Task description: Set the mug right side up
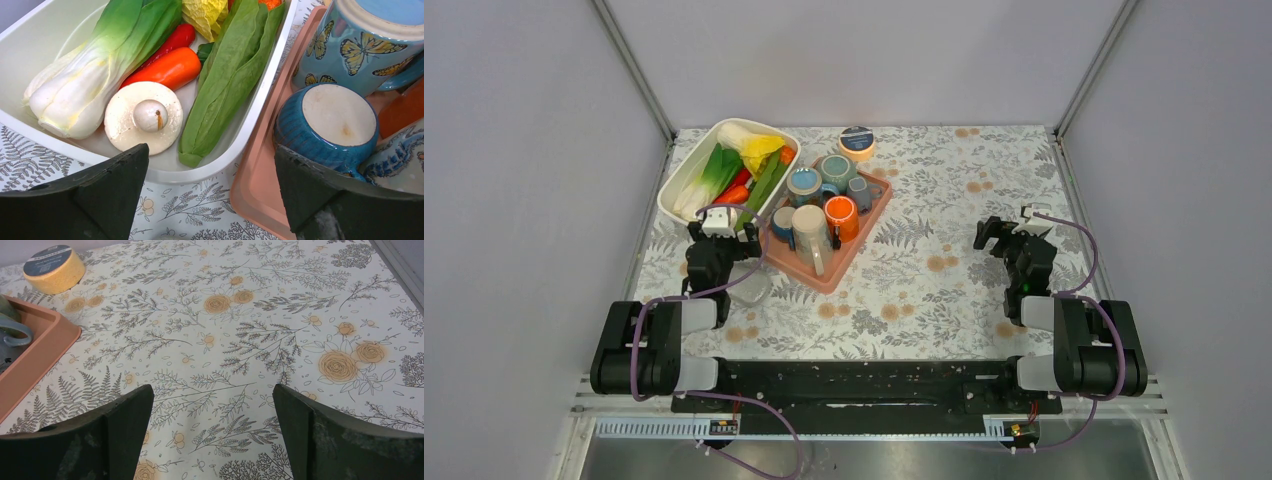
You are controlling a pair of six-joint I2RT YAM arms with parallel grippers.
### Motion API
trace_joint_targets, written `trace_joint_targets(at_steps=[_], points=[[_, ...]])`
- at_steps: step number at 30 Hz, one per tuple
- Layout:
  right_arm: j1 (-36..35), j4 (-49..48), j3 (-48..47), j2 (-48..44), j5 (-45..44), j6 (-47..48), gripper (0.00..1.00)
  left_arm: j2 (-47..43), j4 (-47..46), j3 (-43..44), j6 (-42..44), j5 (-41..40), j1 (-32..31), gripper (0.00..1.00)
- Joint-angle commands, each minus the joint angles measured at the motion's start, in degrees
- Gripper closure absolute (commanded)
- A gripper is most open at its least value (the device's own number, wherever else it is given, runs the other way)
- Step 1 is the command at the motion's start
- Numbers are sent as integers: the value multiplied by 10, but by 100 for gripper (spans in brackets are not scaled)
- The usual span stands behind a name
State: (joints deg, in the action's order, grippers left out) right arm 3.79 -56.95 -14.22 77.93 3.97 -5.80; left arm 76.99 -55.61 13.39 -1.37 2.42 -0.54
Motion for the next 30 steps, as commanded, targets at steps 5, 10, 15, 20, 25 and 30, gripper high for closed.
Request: trace_joint_targets(at_steps=[5, 10, 15, 20, 25, 30], points=[[3, 2, -13, -1, -6, 9, 1, 0, -30, 15, -2, 11, -2, 1], [3, 2, -15, 2, 4, 12, 1, -127, 225, 126, 19, 59, 12, 1], [3, -11, 1, -23, 19, 17, 1, -193, 602, 309, 245, 255, 16, 1], [3, 125, -7, -177, 3, -6, 1, -145, 1016, 574, 479, 252, -99, 3], [2, 242, -59, -263, 141, -62, 1, -129, 1151, 605, 692, 49, -359, 8], [1, 242, -55, -306, 208, -91, 1, -19, 1194, 580, 816, -65, -487, 33]])
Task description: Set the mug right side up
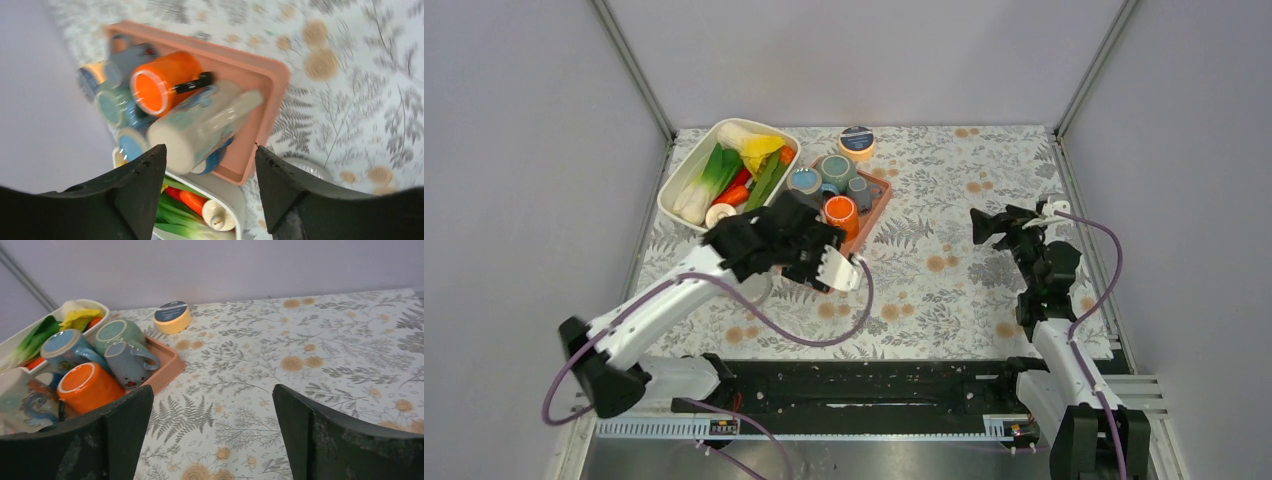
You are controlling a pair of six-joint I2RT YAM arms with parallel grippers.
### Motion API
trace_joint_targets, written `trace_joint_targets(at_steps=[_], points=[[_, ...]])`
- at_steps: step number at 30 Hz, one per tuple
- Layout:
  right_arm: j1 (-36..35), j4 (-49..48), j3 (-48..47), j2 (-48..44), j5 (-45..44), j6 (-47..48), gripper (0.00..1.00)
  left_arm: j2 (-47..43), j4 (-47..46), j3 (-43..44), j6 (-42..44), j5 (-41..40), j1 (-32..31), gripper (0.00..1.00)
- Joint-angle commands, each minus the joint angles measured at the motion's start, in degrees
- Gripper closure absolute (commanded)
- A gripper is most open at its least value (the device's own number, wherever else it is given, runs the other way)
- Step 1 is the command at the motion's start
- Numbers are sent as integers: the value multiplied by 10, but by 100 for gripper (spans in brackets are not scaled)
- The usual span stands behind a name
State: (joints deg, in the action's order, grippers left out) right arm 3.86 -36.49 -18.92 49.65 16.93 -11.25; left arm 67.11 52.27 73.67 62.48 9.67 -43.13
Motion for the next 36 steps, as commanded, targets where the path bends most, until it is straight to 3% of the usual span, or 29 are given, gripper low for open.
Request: trace_joint_targets(at_steps=[1, 3, 9, 21, 23, 26, 32, 34, 36], points=[[0, 36, -6, -28, 79, -38, 1, 91, 112, -36, 211, -144, -70, 36], [0, 31, 0, -28, 77, -48, 1, 104, 84, -61, 263, -143, -81, 37], [0, 8, 0, 2, 101, -74, 1, 173, -7, -72, 312, -182, -80, 35], [0, -45, 21, 16, 90, -92, 1, 250, -80, -96, 381, -241, -48, 40], [0, -53, 21, 22, 93, -96, 1, 249, -96, -99, 384, -239, -47, 47], [0, -54, 20, 25, 97, -97, 1, 247, -97, -100, 377, -233, -48, 67], [0, -67, 22, 18, 99, -106, 1, 231, -84, -119, 367, -242, -56, 89], [0, -65, 22, 14, 97, -107, 1, 225, -84, -117, 358, -240, -58, 100], [0, -62, 20, 11, 99, -109, 1, 223, -86, -105, 339, -233, -60, 100]])
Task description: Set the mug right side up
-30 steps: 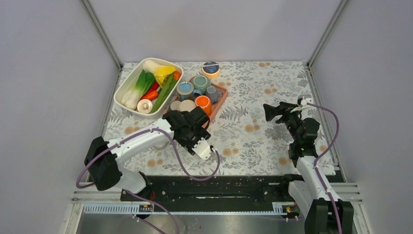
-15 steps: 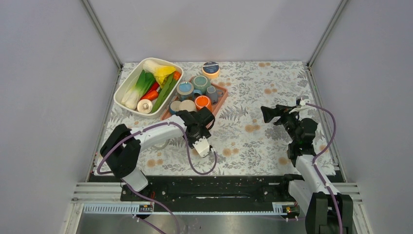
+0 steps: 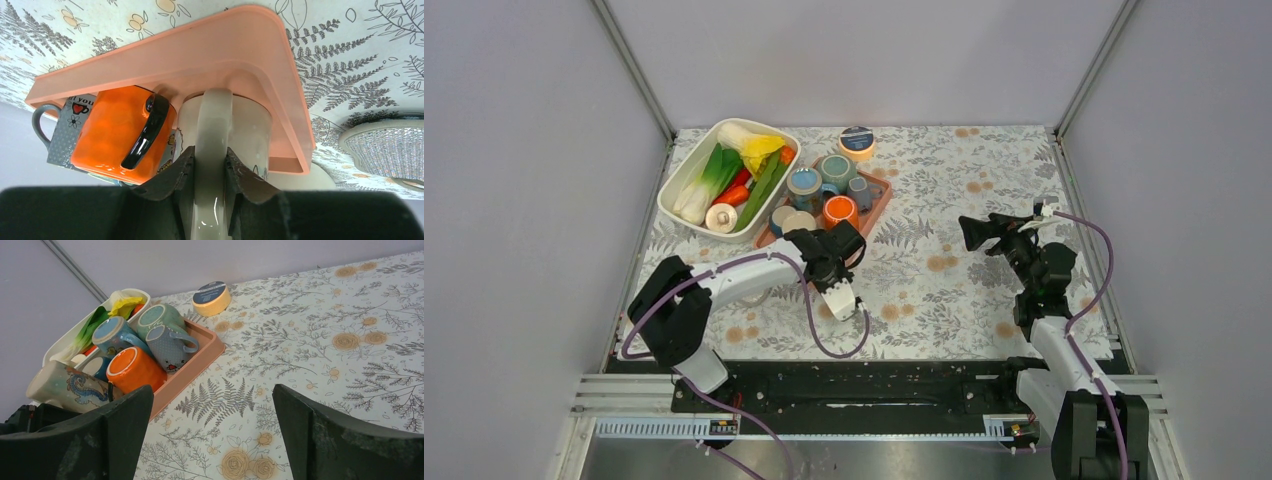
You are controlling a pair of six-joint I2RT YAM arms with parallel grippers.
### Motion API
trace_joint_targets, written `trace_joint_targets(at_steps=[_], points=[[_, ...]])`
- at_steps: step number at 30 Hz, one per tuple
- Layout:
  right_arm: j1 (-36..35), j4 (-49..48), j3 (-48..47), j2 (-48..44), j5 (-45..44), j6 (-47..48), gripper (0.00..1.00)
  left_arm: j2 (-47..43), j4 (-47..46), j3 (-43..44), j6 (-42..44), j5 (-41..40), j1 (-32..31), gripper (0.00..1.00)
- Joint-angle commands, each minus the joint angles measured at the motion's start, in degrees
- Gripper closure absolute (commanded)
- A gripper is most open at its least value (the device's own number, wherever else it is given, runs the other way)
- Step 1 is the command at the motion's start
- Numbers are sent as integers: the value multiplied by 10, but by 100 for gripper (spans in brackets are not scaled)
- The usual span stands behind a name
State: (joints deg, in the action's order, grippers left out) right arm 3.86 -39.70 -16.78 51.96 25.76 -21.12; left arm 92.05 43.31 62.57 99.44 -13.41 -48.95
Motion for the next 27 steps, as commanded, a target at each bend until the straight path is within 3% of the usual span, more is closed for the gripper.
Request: trace_joint_targets(at_steps=[1, 8, 14, 24, 27], points=[[0, -27, -3, -13, 13, -13, 1, -29, 2, 15, -44, 4, -4, 100], [-1, 30, -23, -32, 22, -72, 1, -50, 7, 127, -239, 97, -5, 100], [-33, 50, -36, -24, 62, -120, 2, -67, -21, 161, -402, 181, 19, 100], [-249, 34, -40, 47, 55, -97, 1, -88, -140, 156, -679, 272, 103, 100], [-305, 5, -53, 101, 54, -92, 1, -100, -169, 143, -720, 305, 120, 100]])
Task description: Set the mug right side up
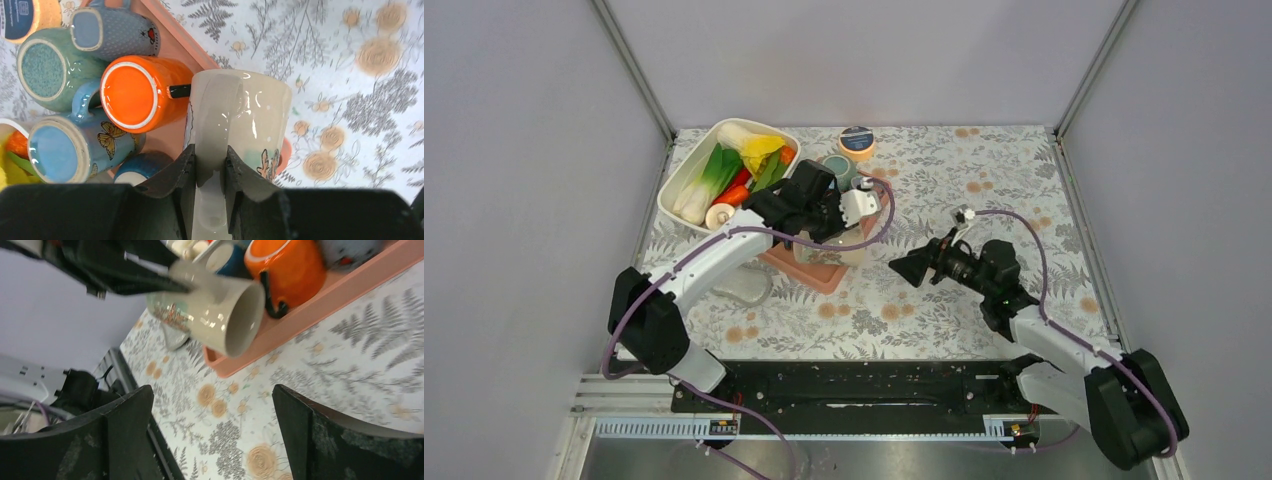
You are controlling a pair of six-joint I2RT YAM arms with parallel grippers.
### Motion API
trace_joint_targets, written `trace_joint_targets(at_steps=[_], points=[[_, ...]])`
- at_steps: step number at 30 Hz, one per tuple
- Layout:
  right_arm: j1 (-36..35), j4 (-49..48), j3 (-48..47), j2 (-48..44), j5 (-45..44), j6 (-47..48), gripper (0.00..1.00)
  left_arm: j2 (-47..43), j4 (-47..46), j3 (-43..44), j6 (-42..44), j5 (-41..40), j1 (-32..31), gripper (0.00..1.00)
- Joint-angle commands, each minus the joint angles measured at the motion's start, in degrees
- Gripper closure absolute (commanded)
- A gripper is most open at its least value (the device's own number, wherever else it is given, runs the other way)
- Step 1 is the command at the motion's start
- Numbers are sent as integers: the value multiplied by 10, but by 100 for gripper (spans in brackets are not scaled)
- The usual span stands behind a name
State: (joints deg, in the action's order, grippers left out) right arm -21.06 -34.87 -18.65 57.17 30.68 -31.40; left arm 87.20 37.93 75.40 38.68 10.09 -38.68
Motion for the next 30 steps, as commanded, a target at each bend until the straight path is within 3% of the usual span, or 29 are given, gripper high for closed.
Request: trace_joint_targets(at_steps=[1, 7, 16, 19, 20, 23, 24, 28, 29, 30], points=[[-71, -56, -41, 71, 8, 10, 1, -56, -120, 11, -120, 76, 18, 100], [-91, -167, -75, 189, 47, -22, 1, -65, -118, 13, -187, 143, 31, 100], [-96, -169, -115, 217, 51, -11, 7, -71, -109, 27, -225, 222, 31, 100], [-107, -171, -135, 225, 76, -19, 30, -68, -112, 32, -247, 237, 32, 100], [-111, -171, -143, 230, 86, -24, 42, -68, -117, 34, -255, 243, 32, 100], [-118, -179, -144, 224, 98, -32, 92, -67, -132, 37, -273, 245, 33, 100], [-118, -179, -137, 213, 94, -30, 100, -66, -135, 38, -277, 244, 35, 100], [-118, -74, -132, 138, 53, 37, 100, -64, -138, 36, -279, 225, 49, 100], [-118, -18, -139, 118, 33, 63, 100, -65, -137, 36, -278, 217, 53, 91], [-118, 51, -148, 96, 9, 87, 100, -66, -137, 35, -278, 205, 57, 76]])
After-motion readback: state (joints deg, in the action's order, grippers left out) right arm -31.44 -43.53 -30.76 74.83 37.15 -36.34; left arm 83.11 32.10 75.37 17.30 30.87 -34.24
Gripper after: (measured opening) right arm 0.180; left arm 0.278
